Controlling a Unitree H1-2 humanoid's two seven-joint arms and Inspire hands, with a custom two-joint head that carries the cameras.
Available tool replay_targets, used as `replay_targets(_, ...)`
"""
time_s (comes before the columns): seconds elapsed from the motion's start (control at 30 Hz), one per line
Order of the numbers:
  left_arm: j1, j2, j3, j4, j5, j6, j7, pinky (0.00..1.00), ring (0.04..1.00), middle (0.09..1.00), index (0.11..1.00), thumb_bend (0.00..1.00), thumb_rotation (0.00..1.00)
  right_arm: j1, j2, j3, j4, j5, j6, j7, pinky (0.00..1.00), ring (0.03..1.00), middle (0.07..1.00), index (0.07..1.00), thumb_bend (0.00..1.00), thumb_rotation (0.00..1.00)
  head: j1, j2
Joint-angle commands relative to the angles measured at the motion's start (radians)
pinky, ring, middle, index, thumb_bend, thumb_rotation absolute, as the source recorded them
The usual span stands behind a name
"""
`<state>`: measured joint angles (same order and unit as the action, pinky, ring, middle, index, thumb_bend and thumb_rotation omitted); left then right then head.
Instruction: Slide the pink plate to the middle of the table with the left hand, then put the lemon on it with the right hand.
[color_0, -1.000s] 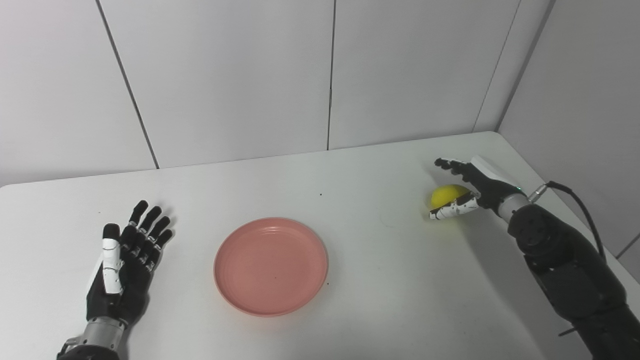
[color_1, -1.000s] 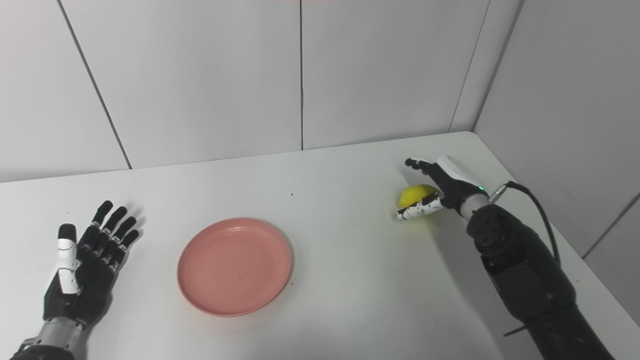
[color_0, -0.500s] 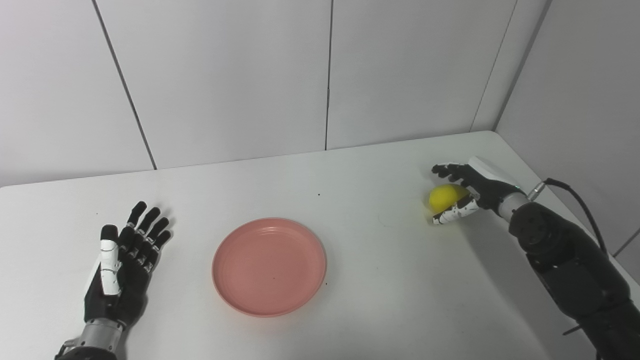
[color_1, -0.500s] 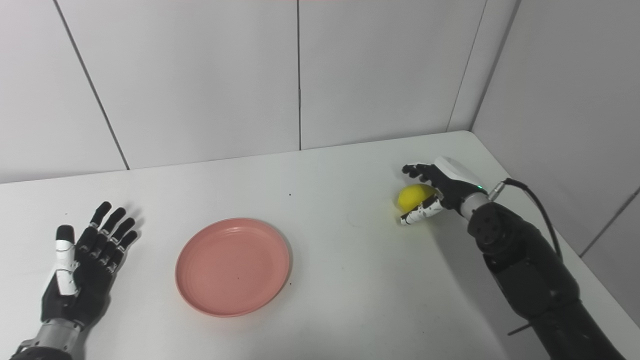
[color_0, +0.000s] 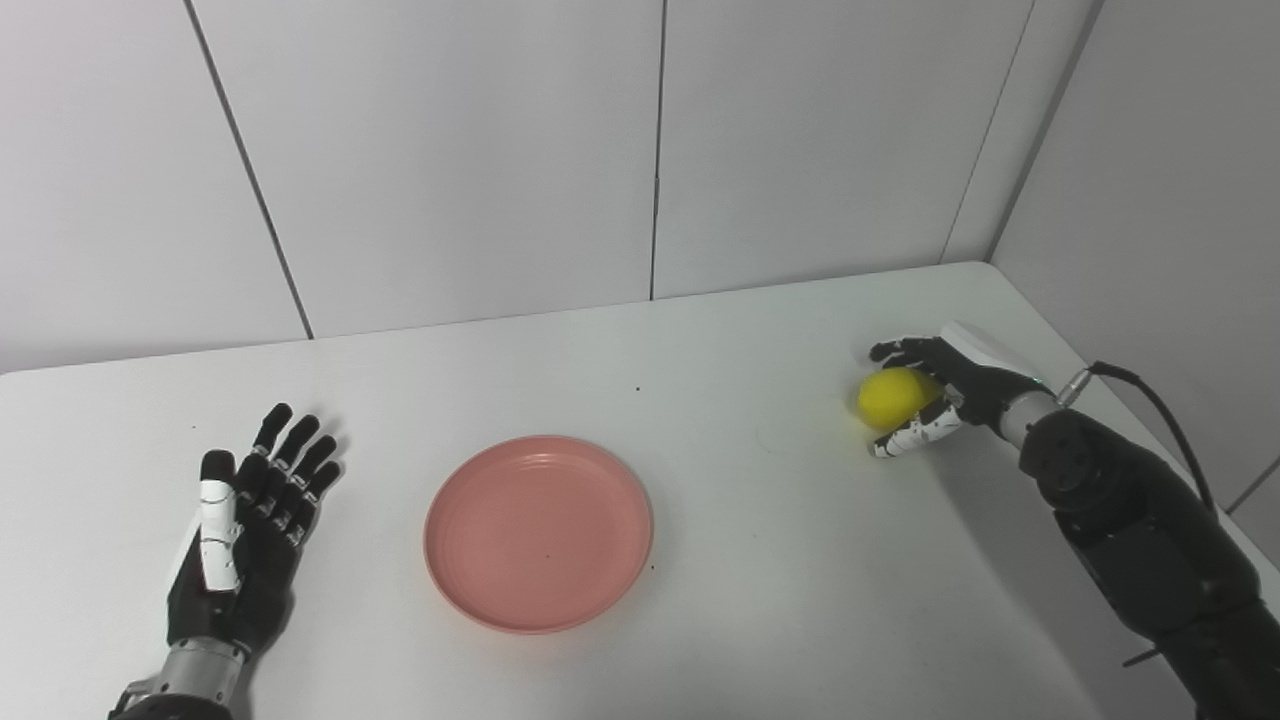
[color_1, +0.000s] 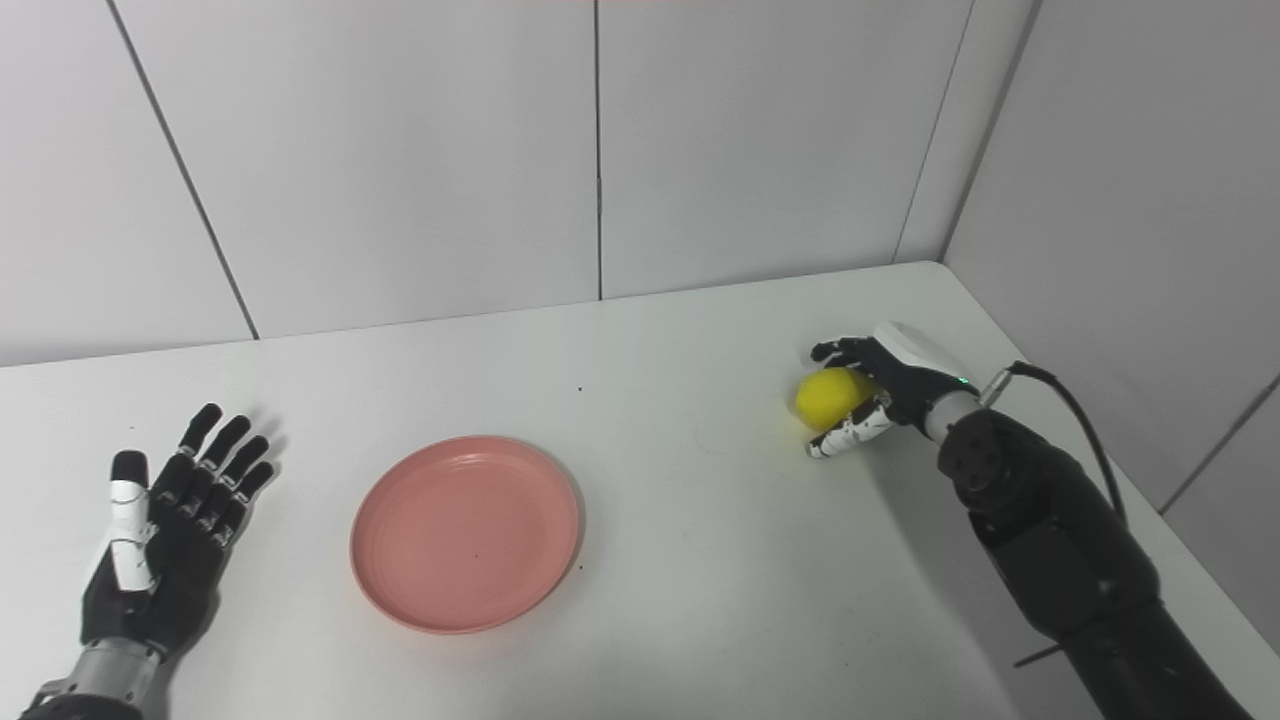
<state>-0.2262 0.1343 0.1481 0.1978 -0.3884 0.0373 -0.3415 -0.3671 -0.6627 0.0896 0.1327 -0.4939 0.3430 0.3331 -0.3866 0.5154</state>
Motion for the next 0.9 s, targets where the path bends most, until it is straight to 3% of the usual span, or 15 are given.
replay_targets(0.0,0.047,0.002,0.007,0.024,-0.015,0.001,-0.003,0.95,0.936,0.955,0.951,0.73,0.94,-0.044,-0.035,-0.003,-0.004,-0.014,-0.047,-0.033,0.76,0.767,0.779,0.766,0.91,0.12,0.000,0.000)
replay_targets(0.27,0.048,0.000,0.009,0.017,-0.019,0.005,-0.002,0.95,0.934,0.952,0.950,0.72,0.94,-0.052,-0.037,0.013,0.040,-0.021,-0.081,-0.057,0.71,0.724,0.738,0.719,0.83,0.07,0.004,0.002)
replay_targets(0.5,0.050,-0.001,0.008,0.015,-0.015,0.003,-0.002,0.95,0.940,0.956,0.952,0.72,0.94,-0.065,-0.025,0.019,0.089,-0.013,-0.125,-0.087,0.58,0.615,0.664,0.675,0.71,0.05,0.005,0.002)
replay_targets(0.57,0.049,-0.001,0.009,0.016,-0.015,0.003,-0.002,0.95,0.938,0.955,0.952,0.73,0.94,-0.073,-0.021,0.026,0.111,-0.017,-0.138,-0.101,0.55,0.582,0.625,0.618,0.65,0.05,0.005,0.002)
replay_targets(0.73,0.049,0.000,0.009,0.014,-0.013,0.004,0.000,0.95,0.939,0.957,0.953,0.73,0.94,-0.085,-0.008,0.030,0.146,-0.014,-0.164,-0.143,0.44,0.483,0.530,0.560,0.58,0.02,0.006,0.003)
replay_targets(0.87,0.048,0.001,0.009,0.015,-0.014,0.004,-0.001,0.95,0.936,0.954,0.949,0.73,0.94,-0.085,-0.006,0.028,0.148,-0.009,-0.179,-0.162,0.42,0.459,0.507,0.545,0.57,0.00,0.006,0.002)
